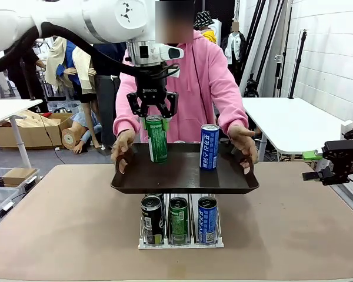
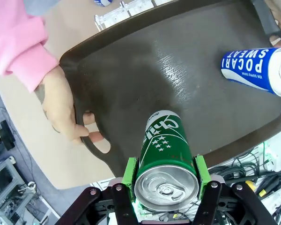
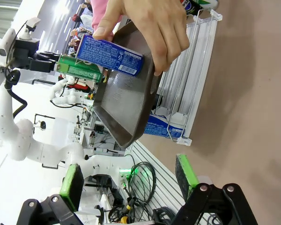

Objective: Retrieve and hand over the desired beverage to the person.
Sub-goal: Place the picked can on the Handle tray extended by the person.

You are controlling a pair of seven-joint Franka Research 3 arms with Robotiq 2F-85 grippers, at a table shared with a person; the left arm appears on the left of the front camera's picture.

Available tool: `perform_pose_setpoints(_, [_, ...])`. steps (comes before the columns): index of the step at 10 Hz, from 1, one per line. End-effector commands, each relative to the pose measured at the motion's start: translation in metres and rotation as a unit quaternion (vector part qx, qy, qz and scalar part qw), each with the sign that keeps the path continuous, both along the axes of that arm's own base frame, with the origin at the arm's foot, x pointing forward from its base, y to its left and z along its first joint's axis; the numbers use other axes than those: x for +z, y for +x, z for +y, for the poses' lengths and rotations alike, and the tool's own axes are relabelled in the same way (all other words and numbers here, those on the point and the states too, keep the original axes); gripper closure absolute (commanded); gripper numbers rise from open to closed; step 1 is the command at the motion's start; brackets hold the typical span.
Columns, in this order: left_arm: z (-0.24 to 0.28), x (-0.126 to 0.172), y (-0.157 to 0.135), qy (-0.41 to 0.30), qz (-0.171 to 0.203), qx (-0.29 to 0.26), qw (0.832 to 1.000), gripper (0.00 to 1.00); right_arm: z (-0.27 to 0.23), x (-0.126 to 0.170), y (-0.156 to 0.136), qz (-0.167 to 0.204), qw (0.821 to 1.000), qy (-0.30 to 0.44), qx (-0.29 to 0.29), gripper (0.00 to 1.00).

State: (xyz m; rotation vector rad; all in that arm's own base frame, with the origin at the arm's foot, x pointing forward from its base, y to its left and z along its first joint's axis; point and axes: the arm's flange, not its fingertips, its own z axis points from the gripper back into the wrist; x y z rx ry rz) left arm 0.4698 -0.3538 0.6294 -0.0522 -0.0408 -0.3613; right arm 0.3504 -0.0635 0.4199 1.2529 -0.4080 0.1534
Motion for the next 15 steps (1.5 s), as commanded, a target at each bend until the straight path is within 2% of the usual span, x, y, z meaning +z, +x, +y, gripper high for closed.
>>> perform_pose_setpoints(1, [-0.005, 0.001, 0.003, 0.016, -0.005, 0.008, 1.0, 1.0, 0.0, 0.0, 0.0, -0.002, 1.0, 0.005, 0.001, 0.0])
perform_pose_setpoints(2, [-0.006, -0.008, 0.002, 0.021, -0.013, 0.008, 1.0, 1.0, 0.0, 0.0, 0.0, -0.002, 1.0, 0.005, 0.001, 0.0])
perform_pose_setpoints(5, [-0.009, -0.029, 0.003, 0.034, -0.008, 0.002, 0.999, 1.0, 0.0, 0.0, 0.0, -0.002, 1.0, 0.005, 0.001, 0.0])
perform_pose_setpoints(10, [-0.009, -0.039, 0.002, 0.038, 0.006, -0.008, 0.999, 1.0, 0.0, 0.0, 0.0, -0.002, 1.0, 0.005, 0.001, 0.0])
perform_pose_setpoints(11, [-0.008, -0.039, 0.002, 0.039, 0.005, -0.008, 0.999, 0.9, 0.0, 0.0, 0.0, -0.002, 1.0, 0.005, 0.001, 0.0])
perform_pose_setpoints(12, [-0.007, -0.039, 0.002, 0.039, 0.008, -0.007, 0.999, 0.73, 0.0, 0.0, 0.0, -0.002, 1.0, 0.005, 0.001, 0.0])
perform_pose_setpoints(15, [-0.004, -0.028, 0.004, 0.031, 0.003, -0.002, 1.0, 0.15, 0.0, 0.0, 0.0, -0.002, 1.0, 0.005, 0.001, 0.0])
